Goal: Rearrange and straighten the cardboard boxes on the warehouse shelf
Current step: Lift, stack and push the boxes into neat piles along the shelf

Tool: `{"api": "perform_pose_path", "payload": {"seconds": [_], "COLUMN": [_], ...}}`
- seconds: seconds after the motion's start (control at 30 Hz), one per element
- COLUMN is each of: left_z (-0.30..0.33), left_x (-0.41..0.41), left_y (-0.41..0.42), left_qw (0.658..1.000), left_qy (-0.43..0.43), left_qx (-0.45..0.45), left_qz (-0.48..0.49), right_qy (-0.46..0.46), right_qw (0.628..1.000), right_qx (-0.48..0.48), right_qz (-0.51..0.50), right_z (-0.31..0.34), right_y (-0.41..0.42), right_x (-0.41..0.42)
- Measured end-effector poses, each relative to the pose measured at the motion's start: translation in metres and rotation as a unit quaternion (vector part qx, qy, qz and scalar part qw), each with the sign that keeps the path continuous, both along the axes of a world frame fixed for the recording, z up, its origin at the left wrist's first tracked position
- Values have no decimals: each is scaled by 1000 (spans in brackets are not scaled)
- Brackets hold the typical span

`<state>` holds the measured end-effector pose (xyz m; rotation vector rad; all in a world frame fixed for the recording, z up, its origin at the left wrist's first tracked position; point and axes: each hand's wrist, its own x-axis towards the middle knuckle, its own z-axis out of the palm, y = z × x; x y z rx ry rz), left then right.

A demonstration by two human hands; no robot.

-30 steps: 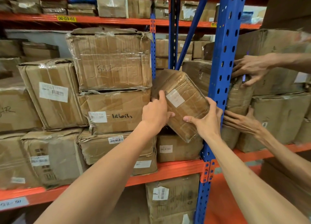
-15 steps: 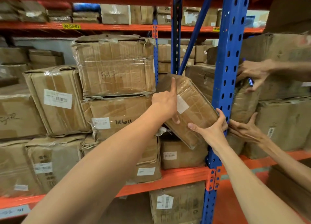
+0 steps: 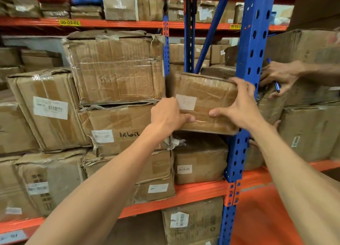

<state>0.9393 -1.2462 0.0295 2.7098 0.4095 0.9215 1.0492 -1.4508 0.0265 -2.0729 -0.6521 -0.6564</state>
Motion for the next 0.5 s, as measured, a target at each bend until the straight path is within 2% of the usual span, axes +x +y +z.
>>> {"api": "perform_pose_path", "payload": {"seconds": [0.07,0.17,0.23,0.37,0.43,0.5], "left_z": [-20,-28,-29,-47,-52,-48], "left_x": [-3,1,5,12,10,3], "left_y": [-4,-6,-6,-14,-14,-11], "left_qw": [999,998,999,981,978,974], "left_qy": [-14,-21,33,173,163,95], "left_qx": [-52,-62,-8,83,132,205], "left_qz": [-6,3,27,19,6,-4], "right_qy": [-19,13,55,57,43,18], "right_qw": [995,996,996,987,985,983], "right_qx": [-96,-93,-72,-150,-162,-174], "right_qz": [0,4,9,-16,-30,-53], "right_z": [31,19,-14,-50,-63,-75], "right_y": [-2,2,3,-1,-1,1], "right_x": [8,15,17,21,17,12]}}
